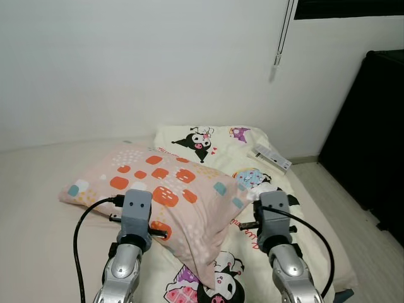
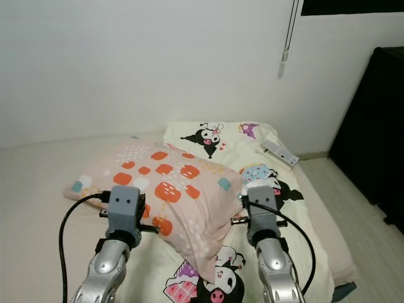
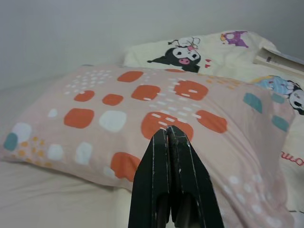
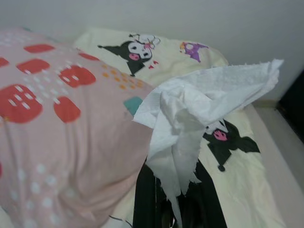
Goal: Clean up the room
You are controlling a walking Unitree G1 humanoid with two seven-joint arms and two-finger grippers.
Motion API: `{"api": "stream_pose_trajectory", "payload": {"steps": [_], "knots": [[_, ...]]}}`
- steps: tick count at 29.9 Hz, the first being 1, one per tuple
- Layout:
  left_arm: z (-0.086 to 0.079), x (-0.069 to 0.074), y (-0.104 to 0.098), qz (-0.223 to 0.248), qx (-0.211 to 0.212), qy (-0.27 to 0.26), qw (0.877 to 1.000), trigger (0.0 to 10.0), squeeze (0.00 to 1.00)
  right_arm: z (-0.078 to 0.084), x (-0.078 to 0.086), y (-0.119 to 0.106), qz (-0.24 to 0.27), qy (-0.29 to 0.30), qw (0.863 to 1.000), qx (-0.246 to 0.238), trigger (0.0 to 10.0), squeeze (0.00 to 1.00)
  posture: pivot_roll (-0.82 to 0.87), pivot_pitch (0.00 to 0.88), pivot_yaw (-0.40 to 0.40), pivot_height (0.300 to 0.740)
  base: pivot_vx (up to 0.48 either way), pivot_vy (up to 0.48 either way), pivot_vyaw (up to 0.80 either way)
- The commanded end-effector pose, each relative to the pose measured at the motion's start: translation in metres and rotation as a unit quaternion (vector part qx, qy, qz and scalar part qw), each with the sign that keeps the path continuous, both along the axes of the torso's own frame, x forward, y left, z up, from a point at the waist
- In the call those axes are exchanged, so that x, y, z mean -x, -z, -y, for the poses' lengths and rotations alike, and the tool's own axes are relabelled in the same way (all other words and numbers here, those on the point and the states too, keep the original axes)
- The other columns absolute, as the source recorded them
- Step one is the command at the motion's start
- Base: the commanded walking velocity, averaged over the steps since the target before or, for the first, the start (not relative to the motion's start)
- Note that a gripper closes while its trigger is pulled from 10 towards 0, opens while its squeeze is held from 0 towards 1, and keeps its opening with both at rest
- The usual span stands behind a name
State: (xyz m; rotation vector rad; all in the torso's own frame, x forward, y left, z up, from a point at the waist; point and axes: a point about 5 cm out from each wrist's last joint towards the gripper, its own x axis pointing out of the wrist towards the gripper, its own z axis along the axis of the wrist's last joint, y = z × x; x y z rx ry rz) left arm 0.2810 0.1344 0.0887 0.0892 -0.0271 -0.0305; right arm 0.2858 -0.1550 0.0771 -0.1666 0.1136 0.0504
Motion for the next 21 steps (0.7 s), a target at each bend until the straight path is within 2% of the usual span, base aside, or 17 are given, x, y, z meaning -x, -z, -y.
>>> {"api": "stream_pose_trajectory", "payload": {"steps": [1, 13, 21], "knots": [[0.0001, 0.0037, 0.0066, -0.011, 0.004, 0.004, 1.0, 10.0, 0.0, -0.0015, 0.0043, 0.0094, -0.017, -0.004, 1.0, 0.011, 10.0, 0.0, -0.01, 0.076, -0.006, 0.74, 0.0, 0.0, 0.0], [0.0015, 0.0031, 0.0055, -0.007, 0.001, 0.008, 1.0, 10.0, 0.0, -0.0057, 0.0077, 0.0148, -0.027, -0.017, 0.999, 0.011, 10.0, 0.0, -0.02, 0.079, -0.003, 0.74, 0.0, 0.0, 0.0], [0.0037, 0.0042, 0.0064, -0.006, -0.002, 0.012, 1.0, 10.0, 0.0, -0.0067, 0.0076, 0.0135, -0.023, -0.023, 0.999, 0.001, 10.0, 0.0, -0.02, 0.076, -0.005, 0.74, 0.0, 0.0, -0.76]]}}
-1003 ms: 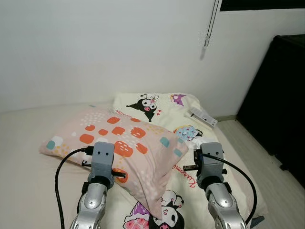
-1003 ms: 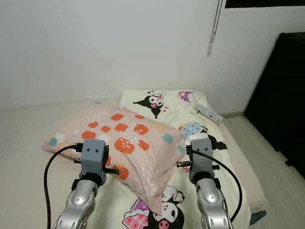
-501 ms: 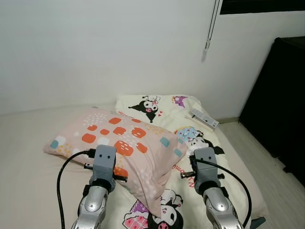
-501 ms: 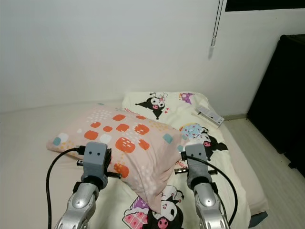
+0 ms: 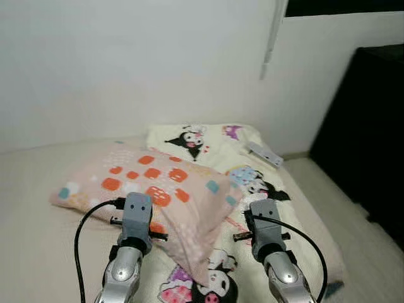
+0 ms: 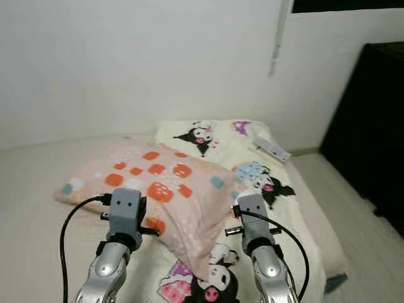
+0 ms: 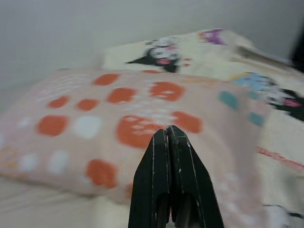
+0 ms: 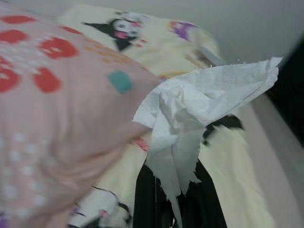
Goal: Clean up the room
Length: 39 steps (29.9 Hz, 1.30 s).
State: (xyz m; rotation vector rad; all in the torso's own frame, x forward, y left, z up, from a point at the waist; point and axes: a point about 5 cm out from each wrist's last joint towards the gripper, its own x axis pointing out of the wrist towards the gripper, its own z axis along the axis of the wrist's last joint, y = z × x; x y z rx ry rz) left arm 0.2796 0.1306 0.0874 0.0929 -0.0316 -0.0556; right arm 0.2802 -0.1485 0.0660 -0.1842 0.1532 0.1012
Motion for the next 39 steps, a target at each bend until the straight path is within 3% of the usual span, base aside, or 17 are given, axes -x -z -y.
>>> {"api": "stream_pose_trajectory", "payload": {"steps": [1, 39], "knots": [[0.0001, 0.0031, 0.0052, -0.008, 0.001, 0.0, 1.0, 10.0, 0.0, -0.0003, 0.0018, 0.0026, -0.002, 0.002, 1.0, -0.009, 10.0, 0.0, -0.01, 0.076, -0.005, 0.74, 0.0, 0.0, -0.8], [0.0006, 0.0007, 0.0054, -0.009, -0.002, 0.014, 1.0, 10.0, 0.0, -0.0002, -0.0021, 0.0052, -0.012, 0.008, 1.0, -0.006, 10.0, 0.0, -0.01, 0.067, 0.008, 0.74, 0.0, 0.0, -0.8]]}}
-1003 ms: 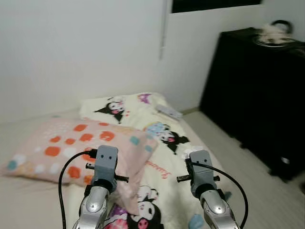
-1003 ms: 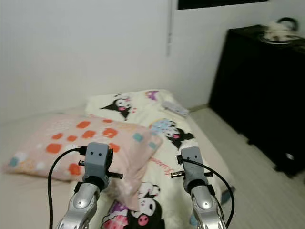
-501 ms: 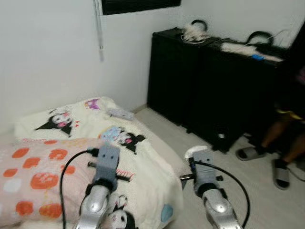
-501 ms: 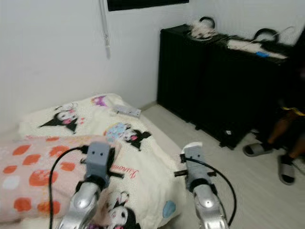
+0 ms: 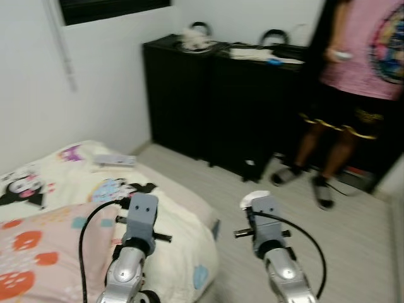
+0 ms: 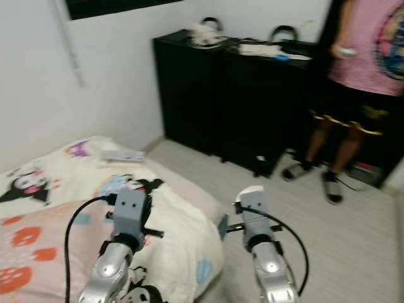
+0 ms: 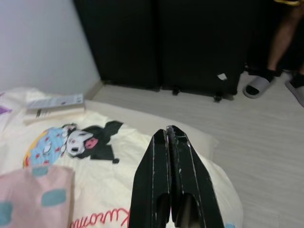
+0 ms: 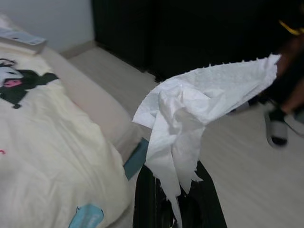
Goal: Clean up the room
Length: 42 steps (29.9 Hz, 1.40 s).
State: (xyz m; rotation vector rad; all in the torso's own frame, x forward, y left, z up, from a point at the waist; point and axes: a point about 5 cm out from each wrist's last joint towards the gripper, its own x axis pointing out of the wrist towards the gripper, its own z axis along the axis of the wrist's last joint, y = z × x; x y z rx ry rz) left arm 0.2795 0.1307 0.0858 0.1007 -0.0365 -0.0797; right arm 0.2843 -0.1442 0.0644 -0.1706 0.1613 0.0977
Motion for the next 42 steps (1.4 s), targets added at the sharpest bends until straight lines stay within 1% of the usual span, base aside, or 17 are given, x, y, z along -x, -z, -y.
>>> {"api": "stream_pose_trajectory", "payload": {"steps": [1, 29, 42], "knots": [[0.0004, 0.0003, 0.0038, -0.011, 0.003, 0.001, 1.0, 10.0, 0.0, 0.0041, 0.0017, 0.0033, -0.007, 0.006, 1.0, 0.002, 10.0, 0.0, -0.01, 0.07, 0.008, 0.74, 0.0, 0.0, -0.8], [0.0045, -0.0046, -0.0001, -0.006, 0.004, 0.006, 1.0, 10.0, 0.0, 0.008, 0.0032, 0.0039, -0.008, 0.018, 1.0, -0.001, 10.0, 0.0, -0.02, 0.08, 0.021, 0.74, 0.0, 0.0, -0.8], [0.0054, -0.0049, 0.0, -0.005, 0.004, 0.01, 1.0, 10.0, 0.0, 0.0067, 0.0049, 0.0047, -0.006, 0.018, 1.0, -0.004, 10.0, 0.0, -0.02, 0.07, 0.023, 0.74, 0.0, 0.0, -0.8]]}}
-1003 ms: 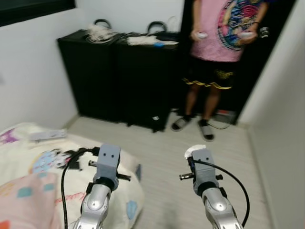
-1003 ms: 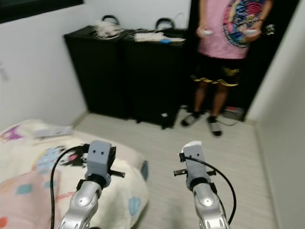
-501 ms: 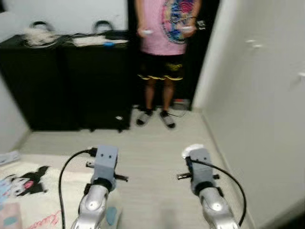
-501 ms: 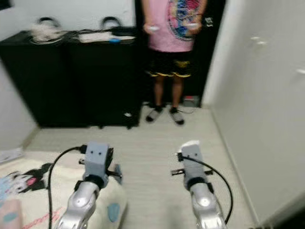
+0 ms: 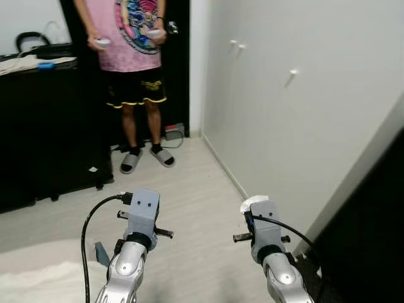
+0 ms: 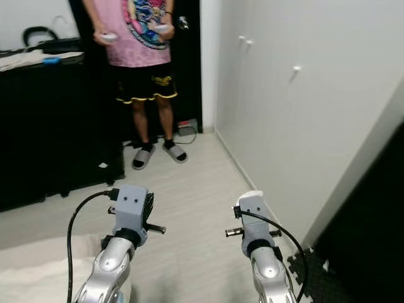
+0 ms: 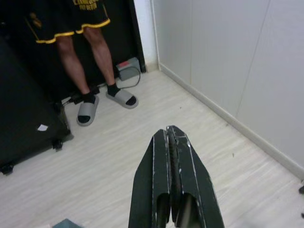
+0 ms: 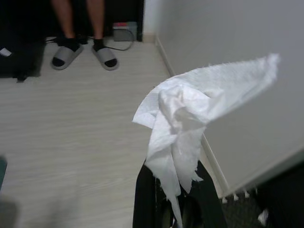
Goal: Clean up the room
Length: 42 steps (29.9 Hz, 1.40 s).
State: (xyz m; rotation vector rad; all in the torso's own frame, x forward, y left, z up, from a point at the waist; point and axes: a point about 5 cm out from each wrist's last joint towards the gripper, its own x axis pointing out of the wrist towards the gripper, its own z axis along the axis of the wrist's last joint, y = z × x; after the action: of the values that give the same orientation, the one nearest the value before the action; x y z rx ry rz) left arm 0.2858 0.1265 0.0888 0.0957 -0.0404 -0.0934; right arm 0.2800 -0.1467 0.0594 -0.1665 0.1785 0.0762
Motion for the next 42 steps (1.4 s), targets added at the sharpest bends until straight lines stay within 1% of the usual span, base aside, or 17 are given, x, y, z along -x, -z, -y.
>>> {"api": "stream_pose_trajectory", "payload": {"steps": [1, 29, 42], "knots": [[0.0012, 0.0015, 0.003, -0.006, 0.001, 0.003, 1.0, 10.0, 0.0, 0.0042, 0.0006, -0.0003, 0.001, 0.007, 1.0, -0.003, 10.0, 0.0, -0.02, 0.07, 0.023, 0.74, 0.0, 0.0, -0.8], [0.0006, 0.0038, 0.0066, -0.011, -0.005, 0.011, 1.0, 10.0, 0.0, 0.0069, 0.0045, 0.0055, -0.005, 0.014, 1.0, 0.0, 10.0, 0.0, -0.01, 0.047, 0.027, 0.74, 0.0, 0.0, -0.8], [-0.0025, 0.0005, 0.0037, -0.008, -0.011, 0.016, 1.0, 10.0, 0.0, 0.0041, 0.0038, 0.0078, -0.003, 0.022, 1.0, -0.004, 10.0, 0.0, 0.0, 0.037, 0.048, 0.74, 0.0, 0.0, -0.8]]}}
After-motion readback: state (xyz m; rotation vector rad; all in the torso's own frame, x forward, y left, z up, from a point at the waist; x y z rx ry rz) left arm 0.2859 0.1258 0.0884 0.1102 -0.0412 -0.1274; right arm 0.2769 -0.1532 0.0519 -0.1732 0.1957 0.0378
